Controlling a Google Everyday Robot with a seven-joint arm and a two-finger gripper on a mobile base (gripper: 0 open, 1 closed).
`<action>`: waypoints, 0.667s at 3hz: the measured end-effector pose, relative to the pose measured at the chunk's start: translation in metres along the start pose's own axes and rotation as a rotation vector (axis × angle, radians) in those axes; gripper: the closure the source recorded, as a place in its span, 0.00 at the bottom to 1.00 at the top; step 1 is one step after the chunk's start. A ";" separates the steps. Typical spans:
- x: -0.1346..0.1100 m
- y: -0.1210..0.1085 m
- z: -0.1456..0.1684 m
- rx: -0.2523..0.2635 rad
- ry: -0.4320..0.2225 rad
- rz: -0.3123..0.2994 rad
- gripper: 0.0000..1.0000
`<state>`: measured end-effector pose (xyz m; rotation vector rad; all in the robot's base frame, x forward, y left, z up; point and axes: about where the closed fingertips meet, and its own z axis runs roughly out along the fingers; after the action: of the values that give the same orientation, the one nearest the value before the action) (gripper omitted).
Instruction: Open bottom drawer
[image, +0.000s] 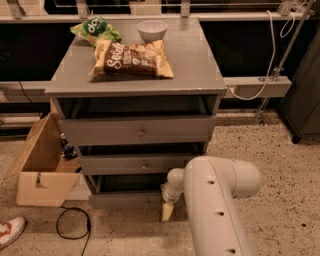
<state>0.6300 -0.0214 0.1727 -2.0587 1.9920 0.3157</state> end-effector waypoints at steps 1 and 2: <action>0.009 0.021 0.002 -0.075 0.029 0.041 0.19; 0.014 0.036 0.002 -0.119 0.037 0.066 0.42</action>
Offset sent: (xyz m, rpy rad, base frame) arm -0.0499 -0.0225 -0.0073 -0.0505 0.1884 -0.0390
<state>0.5942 -0.0353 0.1648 -2.0859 2.1141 0.4219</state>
